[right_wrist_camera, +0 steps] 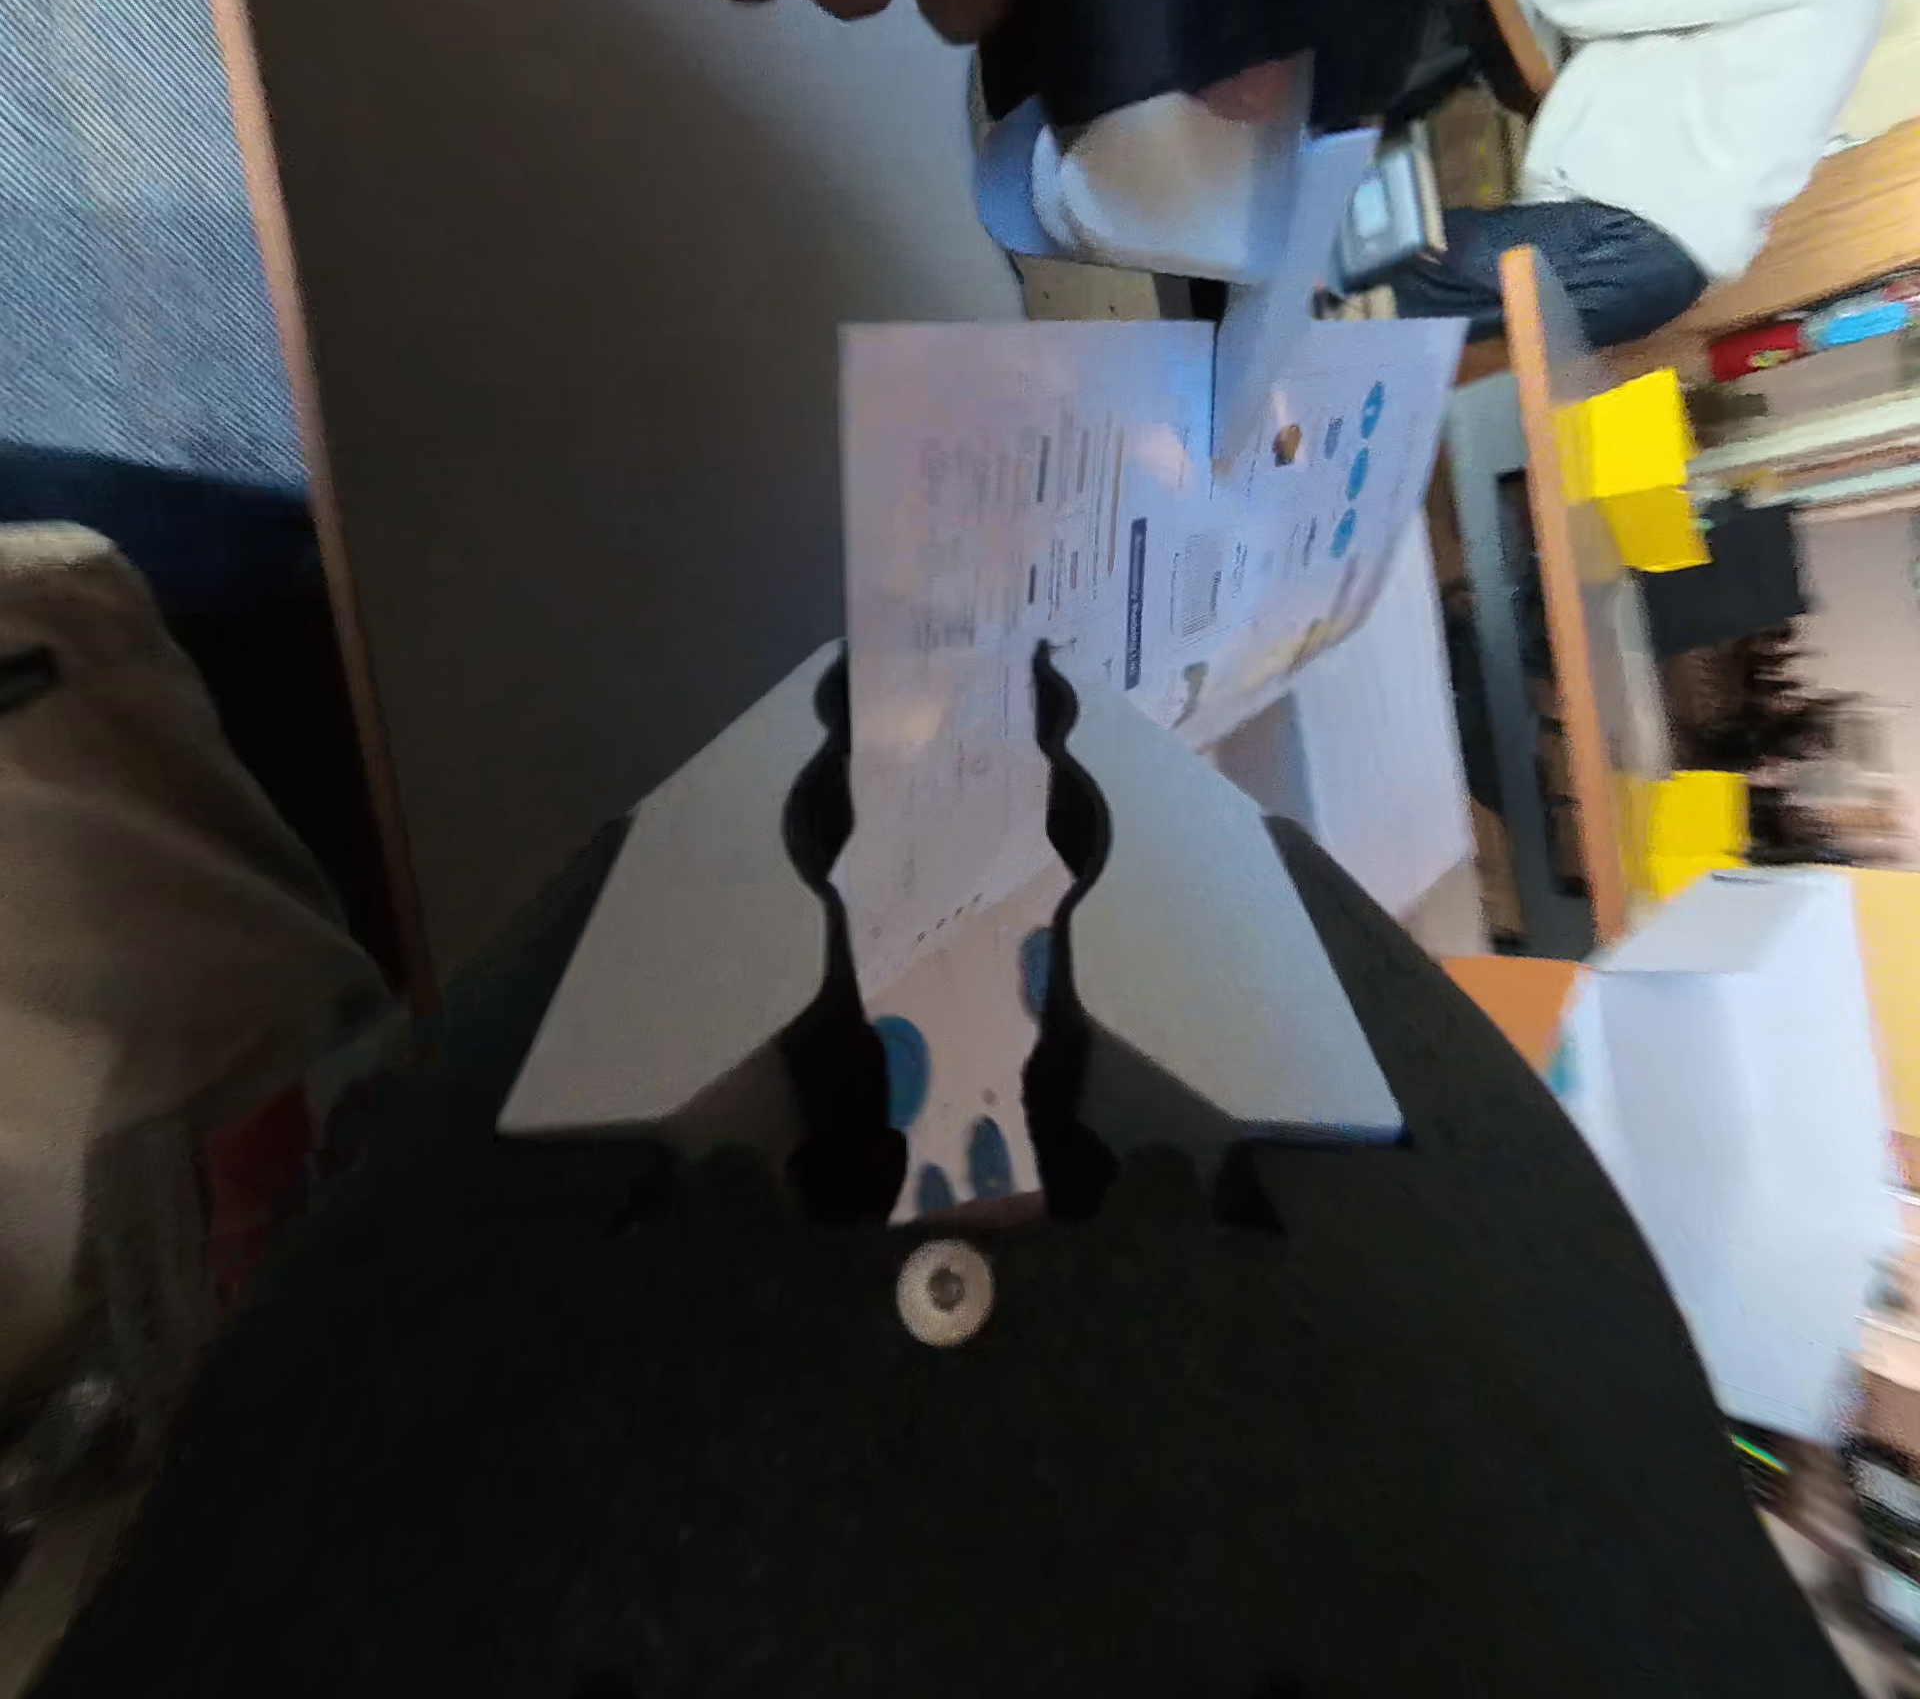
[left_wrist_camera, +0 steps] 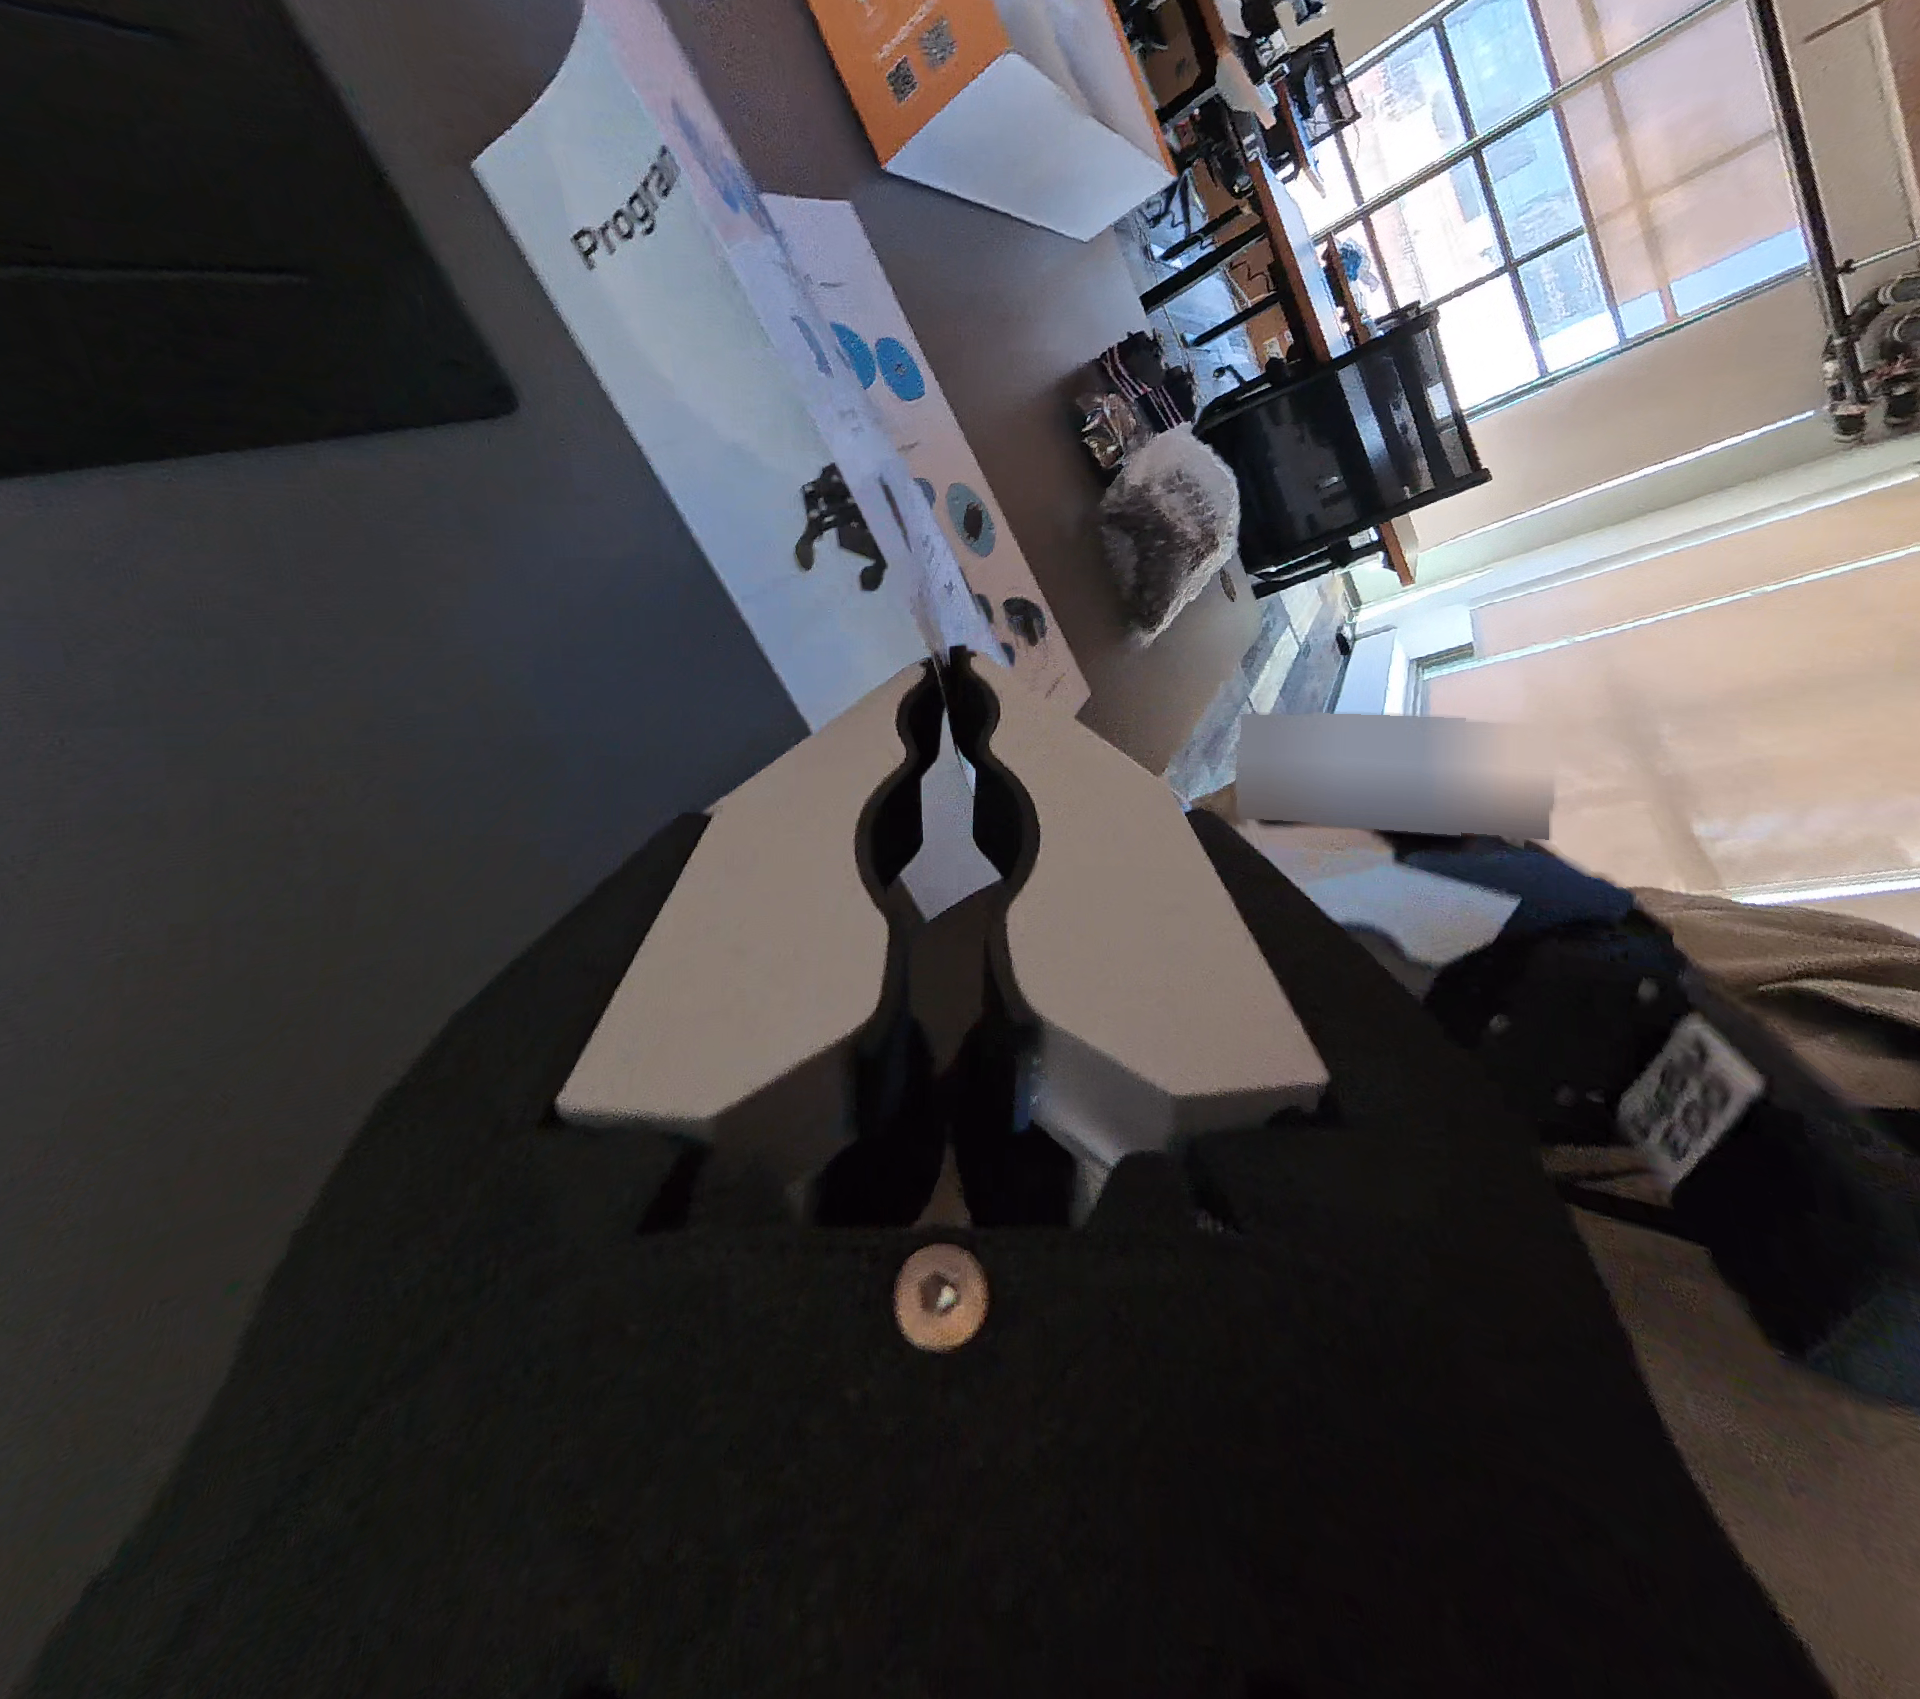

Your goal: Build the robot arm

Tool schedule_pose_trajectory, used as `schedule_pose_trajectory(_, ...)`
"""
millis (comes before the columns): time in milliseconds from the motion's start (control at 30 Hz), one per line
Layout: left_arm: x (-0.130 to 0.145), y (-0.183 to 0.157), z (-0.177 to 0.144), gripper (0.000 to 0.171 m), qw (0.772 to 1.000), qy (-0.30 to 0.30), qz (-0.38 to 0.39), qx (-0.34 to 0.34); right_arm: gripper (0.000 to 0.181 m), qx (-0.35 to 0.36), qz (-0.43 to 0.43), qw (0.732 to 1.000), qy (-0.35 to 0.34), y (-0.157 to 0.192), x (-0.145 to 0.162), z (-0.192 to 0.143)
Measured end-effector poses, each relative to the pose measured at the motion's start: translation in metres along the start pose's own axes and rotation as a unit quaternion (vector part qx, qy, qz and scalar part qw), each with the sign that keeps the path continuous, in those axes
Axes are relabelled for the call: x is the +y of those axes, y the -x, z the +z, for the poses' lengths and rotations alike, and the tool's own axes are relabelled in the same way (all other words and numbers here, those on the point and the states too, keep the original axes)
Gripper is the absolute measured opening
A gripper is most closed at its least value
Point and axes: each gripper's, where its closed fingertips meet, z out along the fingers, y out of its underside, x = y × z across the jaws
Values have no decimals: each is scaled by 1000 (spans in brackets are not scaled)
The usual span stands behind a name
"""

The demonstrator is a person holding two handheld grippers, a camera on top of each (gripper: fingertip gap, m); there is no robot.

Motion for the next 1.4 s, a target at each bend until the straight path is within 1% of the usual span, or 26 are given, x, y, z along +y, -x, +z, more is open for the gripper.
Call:
schedule_pose_trajectory(67,2,13,-8,0,1000,8,-6,-9,55,-51,73,995,-45,2,-2,-8)
schedule_pose_trajectory(100,3,20,-13,0,1000,13,-8,-15,62,-81,112,988,-70,2,1,-12)
schedule_pose_trajectory(133,5,26,-17,0,1000,21,-11,-16,65,-105,153,978,-97,-3,6,-15)
schedule_pose_trajectory(167,6,33,-21,1,999,26,-13,-20,64,-127,197,964,-124,-11,14,-16)
schedule_pose_trajectory(200,6,39,-25,0,999,27,-16,-25,62,-160,237,947,-146,-15,26,-13)
schedule_pose_trajectory(233,6,45,-29,0,999,29,-19,-28,63,-195,264,932,-153,-17,44,-6)
schedule_pose_trajectory(267,6,49,-32,0,999,34,-21,-31,64,-209,279,928,-128,-19,68,8)
schedule_pose_trajectory(333,6,60,-37,0,998,43,-19,-44,68,-243,285,925,-66,-12,111,33)
schedule_pose_trajectory(400,7,68,-41,0,997,52,-13,-58,71,-281,283,917,-22,1,138,49)
schedule_pose_trajectory(467,7,74,-45,0,996,55,-7,-73,66,-277,282,918,-23,0,144,55)
schedule_pose_trajectory(567,8,86,-50,0,992,62,12,-110,64,-264,265,927,2,-1,150,57)
schedule_pose_trajectory(633,12,95,-53,0,988,69,24,-136,63,-245,259,934,1,-2,151,58)
schedule_pose_trajectory(667,15,100,-55,0,985,75,33,-154,64,-243,266,933,1,-1,151,58)
schedule_pose_trajectory(833,35,126,-58,0,961,117,81,-236,64,-227,284,931,-8,-1,153,57)
schedule_pose_trajectory(933,50,145,-52,0,940,146,108,-288,65,-219,290,931,-15,-1,153,56)
schedule_pose_trajectory(1067,45,145,-51,1,925,135,136,-329,64,-216,293,931,-13,-2,153,56)
schedule_pose_trajectory(1133,40,143,-54,13,915,123,149,-353,64,-214,294,932,-12,-2,153,56)
schedule_pose_trajectory(1233,26,137,-64,40,897,91,171,-396,64,-210,296,932,-7,-2,153,56)
schedule_pose_trajectory(1300,6,116,-72,51,892,41,184,-410,64,-207,300,931,-2,-2,153,56)
schedule_pose_trajectory(1367,-21,80,-83,54,882,-32,212,-420,64,-203,305,931,0,-2,152,57)
schedule_pose_trajectory(1400,-35,57,-86,54,877,-70,232,-415,64,-200,307,931,0,-2,152,57)
